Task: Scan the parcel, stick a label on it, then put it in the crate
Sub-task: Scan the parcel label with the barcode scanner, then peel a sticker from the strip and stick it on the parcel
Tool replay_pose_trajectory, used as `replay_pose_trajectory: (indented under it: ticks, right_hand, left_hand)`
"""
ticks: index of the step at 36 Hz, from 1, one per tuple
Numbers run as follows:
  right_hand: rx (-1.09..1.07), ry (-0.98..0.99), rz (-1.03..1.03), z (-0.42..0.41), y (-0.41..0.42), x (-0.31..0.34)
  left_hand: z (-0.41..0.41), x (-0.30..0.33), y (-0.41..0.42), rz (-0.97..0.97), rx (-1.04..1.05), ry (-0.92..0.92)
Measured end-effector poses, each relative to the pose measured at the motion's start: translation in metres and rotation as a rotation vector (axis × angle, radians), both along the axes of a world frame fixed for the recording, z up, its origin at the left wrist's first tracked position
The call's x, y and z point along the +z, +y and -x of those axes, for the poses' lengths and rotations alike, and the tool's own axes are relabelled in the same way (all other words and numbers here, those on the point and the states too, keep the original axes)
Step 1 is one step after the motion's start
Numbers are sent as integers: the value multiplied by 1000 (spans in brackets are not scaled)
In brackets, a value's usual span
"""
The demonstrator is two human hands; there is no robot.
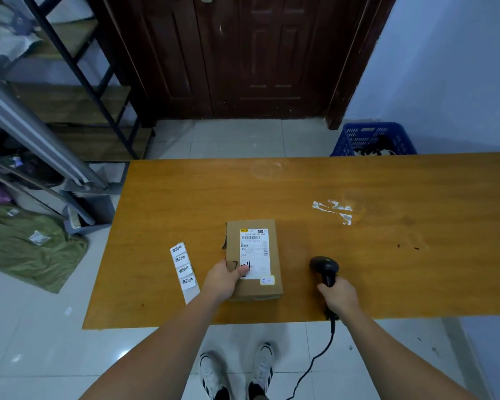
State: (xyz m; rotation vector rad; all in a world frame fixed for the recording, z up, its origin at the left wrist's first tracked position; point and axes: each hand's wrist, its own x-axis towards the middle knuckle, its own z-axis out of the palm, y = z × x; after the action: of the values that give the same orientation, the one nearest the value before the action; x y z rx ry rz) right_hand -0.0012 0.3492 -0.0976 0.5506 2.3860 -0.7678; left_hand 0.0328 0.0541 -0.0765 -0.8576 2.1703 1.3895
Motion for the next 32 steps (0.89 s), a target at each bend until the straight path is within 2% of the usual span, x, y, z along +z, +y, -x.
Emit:
replay_pose_trajectory:
  ticks: [5,10,14,17,21,26,32]
  right_hand:
    - [61,-16,-16,3,1,-3]
    - [61,-86,52,11,6,6]
    - [136,17,-29,37,6,36]
    - [385,174,-199,55,-13,60]
    - [708,340,-156,63,-71,87]
    - [1098,262,-68,45,-161,103]
    - [1311,192,-24,6,-236,95]
  left_hand:
    - [-1,3,5,97,-12,-12]
    - [-5,7,4,272,-165,-21]
    - [-2,18,-15,318,-240,-30]
    - [-1,30,-38,342,-280,-32]
    - [-10,45,-71,531,-480,-23]
    - [-29,58,-96,682,-683,-33]
    - [-54,54,-110,738,-768,-52]
